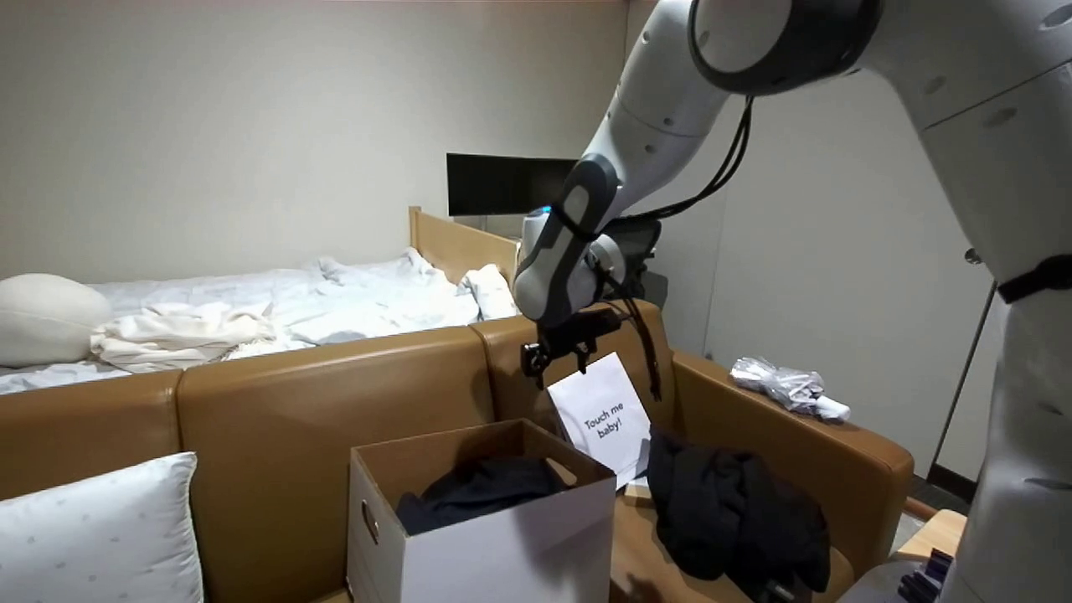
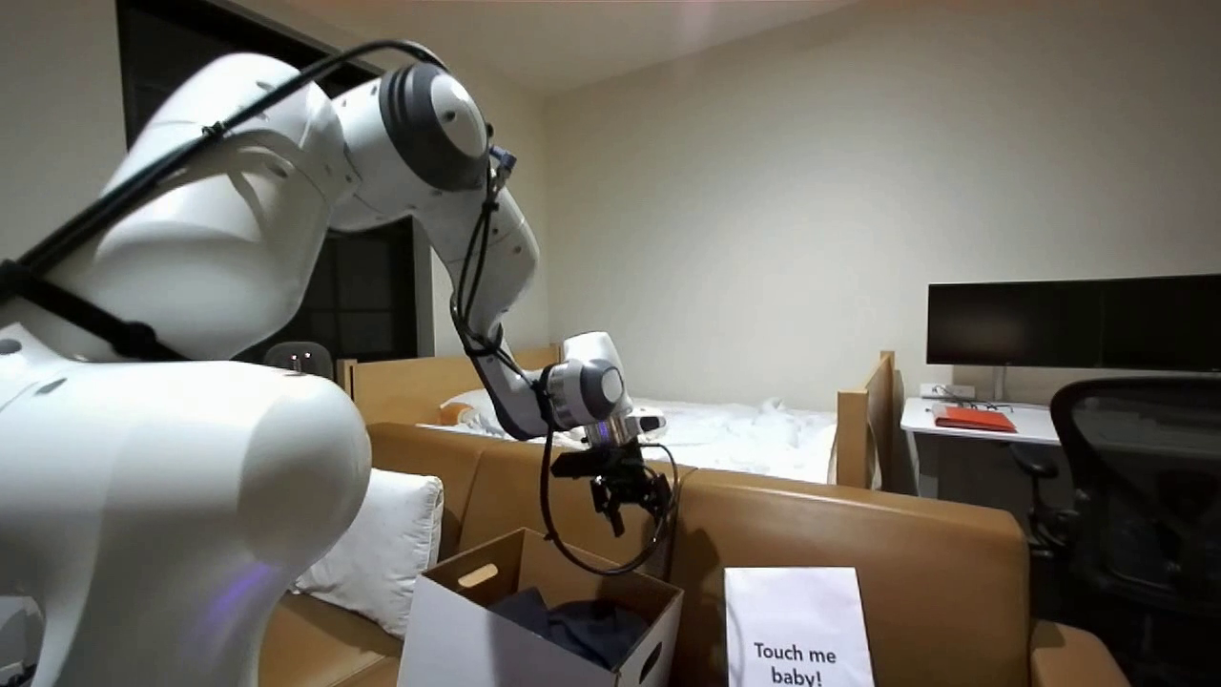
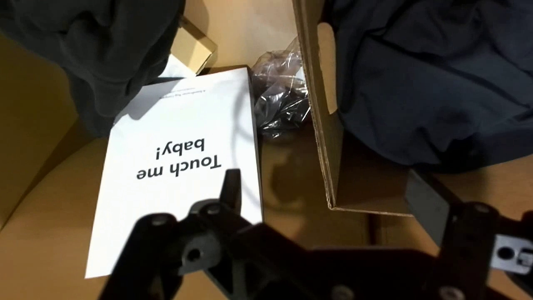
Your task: Remove the clothes from the box, put them on the couch, and then put the umbrella on the couch in the box
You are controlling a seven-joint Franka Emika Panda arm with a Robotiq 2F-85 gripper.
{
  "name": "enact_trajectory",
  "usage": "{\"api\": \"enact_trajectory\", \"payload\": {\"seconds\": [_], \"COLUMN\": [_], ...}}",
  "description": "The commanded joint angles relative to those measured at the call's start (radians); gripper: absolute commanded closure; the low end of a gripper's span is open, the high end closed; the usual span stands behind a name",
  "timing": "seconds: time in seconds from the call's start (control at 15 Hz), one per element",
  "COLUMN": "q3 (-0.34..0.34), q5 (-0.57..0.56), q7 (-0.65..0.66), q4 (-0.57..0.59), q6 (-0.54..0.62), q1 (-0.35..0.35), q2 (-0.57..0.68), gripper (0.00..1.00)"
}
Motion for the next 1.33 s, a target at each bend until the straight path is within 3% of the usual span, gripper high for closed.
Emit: {"api": "enact_trajectory", "payload": {"seconds": [0.0, 0.2, 0.4, 0.53, 0.87, 1.07, 1.27], "q3": [0.076, 0.092, 0.091, 0.076, 0.232, 0.313, 0.365], "q5": [-0.034, -0.021, -0.055, -0.189, -0.317, -0.297, -0.226], "q7": [0.253, 0.427, 0.621, 0.697, 0.663, 0.657, 0.705], "q4": [0.265, 0.431, 0.523, 0.503, 0.337, 0.289, 0.293], "q6": [-0.146, -0.269, -0.410, -0.522, -0.671, -0.734, -0.676], "q1": [-0.059, -0.064, -0.036, 0.029, 0.042, 0.016, -0.023], "q2": [0.195, 0.265, 0.256, 0.234, 0.196, 0.248, 0.312], "gripper": [0.00, 0.00, 0.00, 0.00, 0.00, 0.00, 0.00]}}
